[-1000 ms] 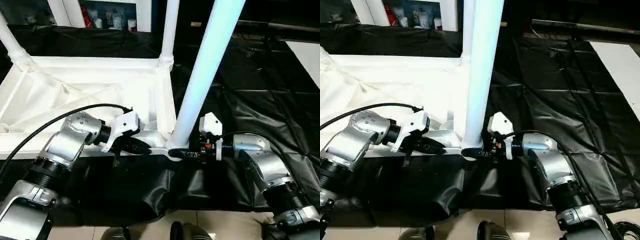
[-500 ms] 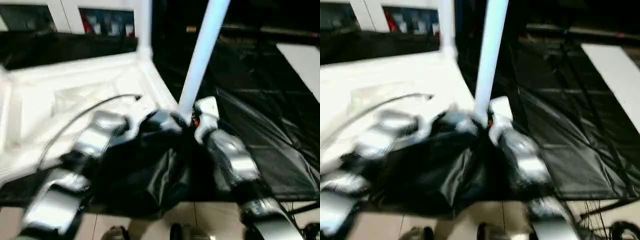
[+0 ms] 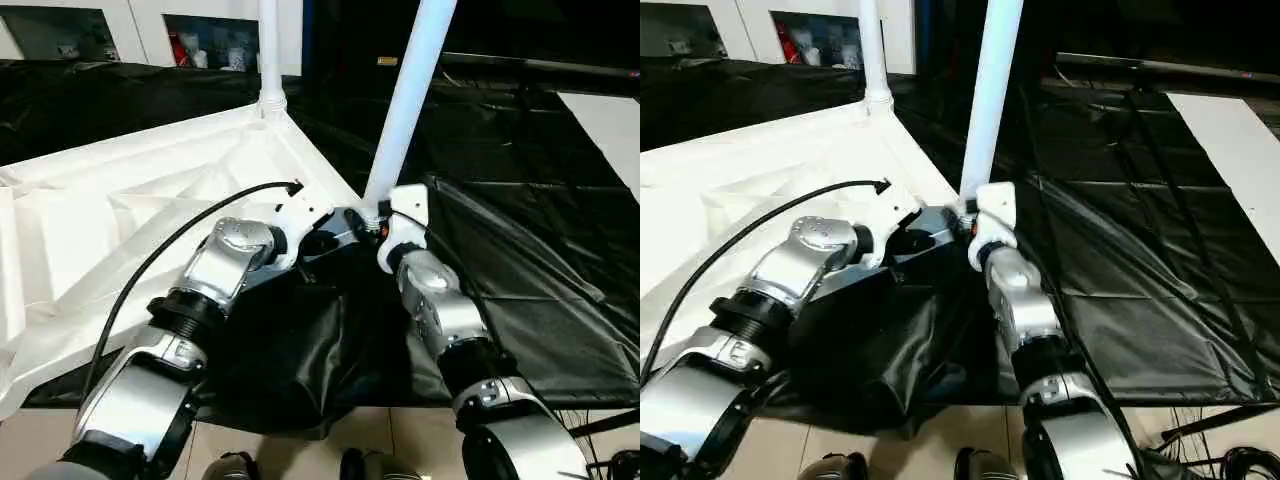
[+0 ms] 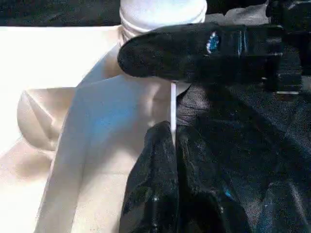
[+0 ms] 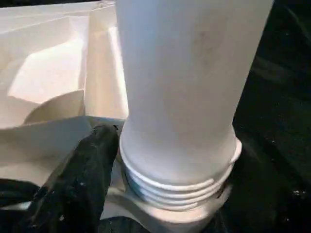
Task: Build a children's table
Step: Rotate leg to tighten
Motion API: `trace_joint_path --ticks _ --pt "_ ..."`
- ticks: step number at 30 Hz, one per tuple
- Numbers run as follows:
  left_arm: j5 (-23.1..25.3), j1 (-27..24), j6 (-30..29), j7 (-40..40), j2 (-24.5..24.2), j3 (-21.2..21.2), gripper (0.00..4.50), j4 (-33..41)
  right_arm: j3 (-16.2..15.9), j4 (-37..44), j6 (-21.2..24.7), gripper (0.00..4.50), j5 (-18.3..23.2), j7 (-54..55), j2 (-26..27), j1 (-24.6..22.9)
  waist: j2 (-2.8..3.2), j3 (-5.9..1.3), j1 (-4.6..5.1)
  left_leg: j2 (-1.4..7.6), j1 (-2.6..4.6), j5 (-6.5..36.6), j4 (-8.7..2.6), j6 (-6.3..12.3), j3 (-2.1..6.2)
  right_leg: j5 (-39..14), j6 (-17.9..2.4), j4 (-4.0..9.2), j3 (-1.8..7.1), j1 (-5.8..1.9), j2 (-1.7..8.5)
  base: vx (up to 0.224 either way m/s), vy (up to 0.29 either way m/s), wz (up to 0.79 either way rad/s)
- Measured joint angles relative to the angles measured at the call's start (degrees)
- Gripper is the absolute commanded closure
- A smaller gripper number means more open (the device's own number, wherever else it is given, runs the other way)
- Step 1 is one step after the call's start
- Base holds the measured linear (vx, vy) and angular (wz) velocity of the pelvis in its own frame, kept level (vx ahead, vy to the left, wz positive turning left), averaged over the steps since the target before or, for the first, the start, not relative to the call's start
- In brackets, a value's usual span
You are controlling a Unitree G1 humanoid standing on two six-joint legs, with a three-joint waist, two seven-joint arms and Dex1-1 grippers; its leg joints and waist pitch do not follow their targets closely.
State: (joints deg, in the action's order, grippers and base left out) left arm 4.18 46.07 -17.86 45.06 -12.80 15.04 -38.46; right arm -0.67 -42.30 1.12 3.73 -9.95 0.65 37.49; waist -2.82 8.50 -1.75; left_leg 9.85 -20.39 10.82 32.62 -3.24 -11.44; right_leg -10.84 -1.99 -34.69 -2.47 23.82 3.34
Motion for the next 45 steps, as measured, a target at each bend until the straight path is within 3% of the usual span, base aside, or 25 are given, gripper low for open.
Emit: trace_joint_path --ticks 6,14,17,26,34,38,45 --pt "0.06 -0.44 0.86 4.15 -2.18 0.70 4.50 1.24 -2.63 4.96 0.67 0.45 0.13 -9.51 -4.33 -2.71 -0.01 0.04 0.03 0.01 -0.05 -0.02 -0.57 -0.03 0.00 0.03 0.04 -0.01 -0.10 0.16 -0.03 0.000 0.000 0.00" --pt "-2.63 -4.05 4.24 15.02 -7.98 1.13 4.50 7.48 -6.01 12.41 1.00 0.45 2.43 -29.46 -15.02 -6.54 0.09 0.08 0.05 0.12 -0.35 -0.20 -0.79 0.37 0.00 -0.47 0.07 -0.07 -0.16 0.29 -0.14 0.028 -0.002 0.00" --pt "-4.04 -6.16 7.10 22.24 -11.78 1.96 4.50 10.95 -7.32 14.74 0.60 0.45 3.92 -37.45 -17.71 -6.82 0.09 0.08 -0.05 0.11 -0.77 -0.14 -0.64 0.47 -0.02 -0.50 0.04 -0.31 -0.12 1.05 -0.14 0.000 0.000 0.00" --pt "-6.95 -9.82 6.50 31.55 -16.39 3.50 4.50 16.47 -11.28 17.54 -0.42 0.45 6.10 -50.86 -20.49 -8.74 0.12 0.13 -0.08 0.13 -0.92 -0.03 -0.20 0.65 -0.06 -0.44 -0.05 -0.37 -0.11 1.12 -0.07 0.000 0.000 0.00" --pt "-7.06 -10.09 6.70 33.42 -17.14 3.72 4.50 16.85 -11.79 17.55 -0.61 0.45 6.67 -54.63 -21.27 -8.74 0.09 0.12 -0.16 0.15 -0.94 -0.10 -0.10 0.55 -0.07 -0.38 -0.11 -0.42 -0.09 1.07 -0.07 0.000 0.000 0.00" --pt "-7.22 -10.22 6.43 33.43 -17.32 3.84 4.50 17.26 -11.79 17.55 -0.23 0.61 7.22 -55.58 -21.47 -8.74 0.09 0.12 -0.19 0.15 -0.95 -0.10 -0.10 0.55 -0.06 -0.38 -0.11 -0.43 -0.11 1.09 -0.07 0.000 0.000 0.00" --pt "-7.13 -10.21 6.43 33.42 -17.32 3.83 4.50 17.25 -11.83 17.55 0.05 1.35 7.53 -56.72 -21.39 -8.76 0.08 0.12 -0.20 0.16 -0.97 -0.10 0.06 0.56 -0.06 -0.38 -0.12 -0.57 -0.11 1.09 -0.07 0.000 0.000 0.00"
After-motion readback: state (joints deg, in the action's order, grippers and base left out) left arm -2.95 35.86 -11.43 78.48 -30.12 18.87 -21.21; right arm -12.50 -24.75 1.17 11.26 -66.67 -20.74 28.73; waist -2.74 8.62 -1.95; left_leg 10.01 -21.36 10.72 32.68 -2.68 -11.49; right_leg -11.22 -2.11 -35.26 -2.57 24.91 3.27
